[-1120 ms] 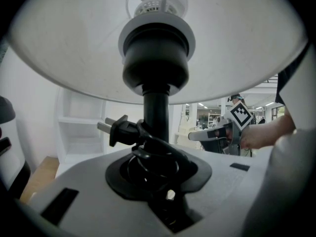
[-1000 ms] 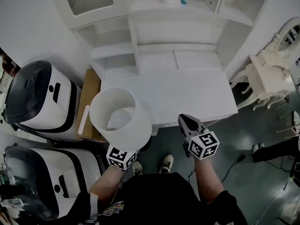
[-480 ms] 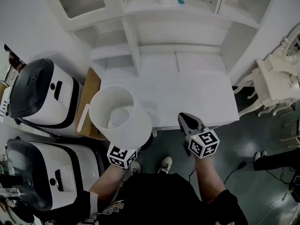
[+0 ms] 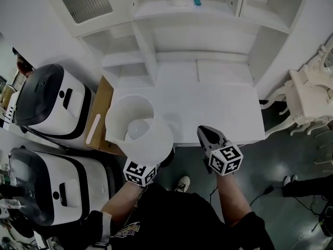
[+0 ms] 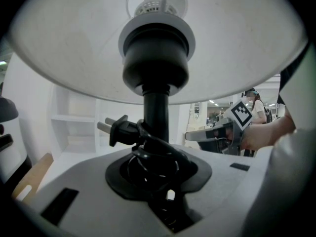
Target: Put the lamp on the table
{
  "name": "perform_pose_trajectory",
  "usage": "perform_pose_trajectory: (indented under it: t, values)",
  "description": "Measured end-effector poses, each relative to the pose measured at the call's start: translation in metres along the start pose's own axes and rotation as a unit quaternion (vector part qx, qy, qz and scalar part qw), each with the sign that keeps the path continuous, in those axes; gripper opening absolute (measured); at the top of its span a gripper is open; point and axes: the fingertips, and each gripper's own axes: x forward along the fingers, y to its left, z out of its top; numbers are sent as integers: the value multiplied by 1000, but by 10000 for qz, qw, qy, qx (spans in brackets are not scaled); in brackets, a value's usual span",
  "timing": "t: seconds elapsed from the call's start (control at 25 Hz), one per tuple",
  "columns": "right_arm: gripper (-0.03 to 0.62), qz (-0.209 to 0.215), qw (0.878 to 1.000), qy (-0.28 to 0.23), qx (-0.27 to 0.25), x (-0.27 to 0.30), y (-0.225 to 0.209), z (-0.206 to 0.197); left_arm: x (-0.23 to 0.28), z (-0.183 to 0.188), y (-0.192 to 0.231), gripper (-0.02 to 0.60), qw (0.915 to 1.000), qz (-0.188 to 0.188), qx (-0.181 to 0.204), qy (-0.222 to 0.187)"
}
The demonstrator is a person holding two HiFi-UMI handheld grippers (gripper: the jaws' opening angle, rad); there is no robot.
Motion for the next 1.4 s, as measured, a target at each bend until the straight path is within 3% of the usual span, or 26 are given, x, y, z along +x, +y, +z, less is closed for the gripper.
perform_pose_trajectory:
  t: [0.4, 0.8, 1.08, 1.4]
  values:
    - [26, -32, 10000, 19, -56, -3, -11, 11, 18, 5, -4, 112, 10000, -16, 37, -7]
    - [26, -319, 9995, -10, -59, 2, -27, 21, 46, 11, 6, 112, 9995, -279, 91, -80]
    - [26, -373, 9987, -80, -350, 26, -49, 26, 82, 15, 26, 112, 9988, -442, 193, -76]
    - [26, -367, 9990, 106, -235, 58, -76, 25, 123, 14, 56, 112, 9988, -410, 253, -24]
